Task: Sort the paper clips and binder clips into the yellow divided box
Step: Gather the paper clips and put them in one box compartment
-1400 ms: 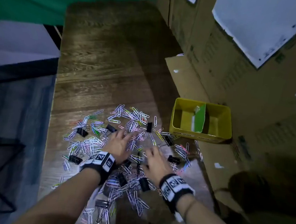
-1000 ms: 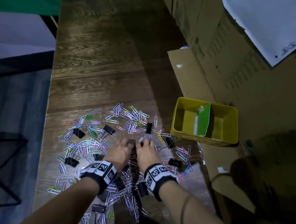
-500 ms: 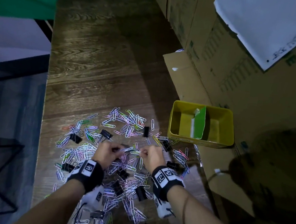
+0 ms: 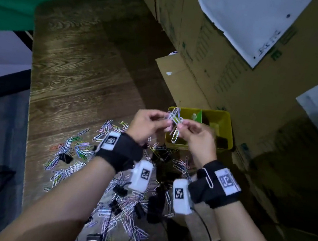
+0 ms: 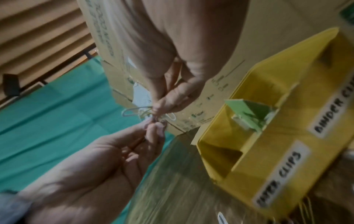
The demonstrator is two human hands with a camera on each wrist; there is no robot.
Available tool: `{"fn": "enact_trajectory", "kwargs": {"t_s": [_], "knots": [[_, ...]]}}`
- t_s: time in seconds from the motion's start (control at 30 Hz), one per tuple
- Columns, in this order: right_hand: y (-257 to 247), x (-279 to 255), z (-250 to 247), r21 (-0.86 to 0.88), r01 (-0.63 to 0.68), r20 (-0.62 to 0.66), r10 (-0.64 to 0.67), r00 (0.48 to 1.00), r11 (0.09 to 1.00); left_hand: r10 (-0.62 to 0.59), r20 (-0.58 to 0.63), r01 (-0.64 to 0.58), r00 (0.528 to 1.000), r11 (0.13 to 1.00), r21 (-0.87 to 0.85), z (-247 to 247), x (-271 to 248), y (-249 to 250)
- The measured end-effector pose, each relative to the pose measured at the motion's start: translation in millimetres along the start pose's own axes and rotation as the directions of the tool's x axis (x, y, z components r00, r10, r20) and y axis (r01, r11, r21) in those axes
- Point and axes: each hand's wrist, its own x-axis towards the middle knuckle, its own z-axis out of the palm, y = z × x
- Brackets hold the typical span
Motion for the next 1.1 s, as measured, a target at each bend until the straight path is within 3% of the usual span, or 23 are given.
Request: {"fn": "enact_trajectory", "kwargs": {"t_s": [0.07,0.13,0.23,0.33,0.4,0.47,0.57,0.6,0.67,0.73,0.8,0.87,0.97,1.1], "knots": [[-0.6,18.5,-4.6,-0.124,0.024,-0.097,-0.036,0.995,0.992,-0.015,0.004,0.015,1.0,0.998,0.058,21.7,13.7,-4.1],[7.7,37.6,-9.3,-0.307,0.015,-0.146,-0.063,0.987,0.951,-0.011,-0.009,0.013,1.0,0.968,0.25,31.2,26.6,-13.6],[21.6,56.5,-14.6,-0.523,0.025,-0.117,-0.1,0.988,0.852,-0.063,0.021,0.035,0.998,0.766,0.642,31.4,40.0,-21.9],[28.9,60.8,-20.4,-0.662,0.029,-0.045,-0.078,0.996,0.749,-0.14,0.1,-0.009,0.985,0.541,0.841,27.5,37.4,-19.9],[31.9,60.4,-25.2,-0.673,0.016,0.003,-0.019,1.0,0.739,-0.105,0.134,-0.058,0.985,0.534,0.843,22.9,29.0,-17.5],[32.2,57.2,-29.8,-0.65,0.033,0.075,0.021,0.997,0.759,-0.013,0.127,-0.095,0.992,0.582,0.808,16.2,16.7,-16.0],[23.0,40.7,-39.8,-0.567,0.13,0.158,-0.047,0.986,0.813,0.068,0.039,-0.077,0.997,0.728,0.681,1.3,-2.1,-25.1],[20.8,33.3,-44.5,-0.52,0.153,0.18,-0.068,0.981,0.84,0.09,0.016,-0.077,0.996,0.732,0.677,-2.6,-7.9,-31.7],[20.6,15.6,-55.7,-0.417,0.149,0.249,-0.045,0.967,0.897,0.092,0.027,-0.08,0.995,0.635,0.768,-6.0,-20.0,-48.5],[29.2,0.9,-64.5,-0.428,0.07,0.321,0.08,0.944,0.901,0.008,0.058,-0.054,0.998,0.504,0.862,-5.9,-26.3,-69.7],[49.5,-5.6,-72.7,-0.577,0.047,0.324,0.176,0.93,0.815,-0.034,0.061,-0.044,0.998,0.384,0.922,-2.3,-25.5,-90.2],[70.7,-9.1,-78.9,-0.744,0.098,0.305,0.206,0.93,0.66,-0.04,0.026,-0.013,0.999,0.302,0.953,3.7,-23.6,-103.6],[92.5,-15.4,-81.8,-0.847,0.181,0.324,0.217,0.921,0.499,-0.033,-0.049,0.056,0.998,0.257,0.965,13.4,-23.4,-113.3],[116.5,-22.9,-81.0,-0.894,0.272,0.368,0.235,0.9,0.357,0.0,-0.042,0.041,0.999,0.234,0.971,10.0,-19.9,-124.1]]}}
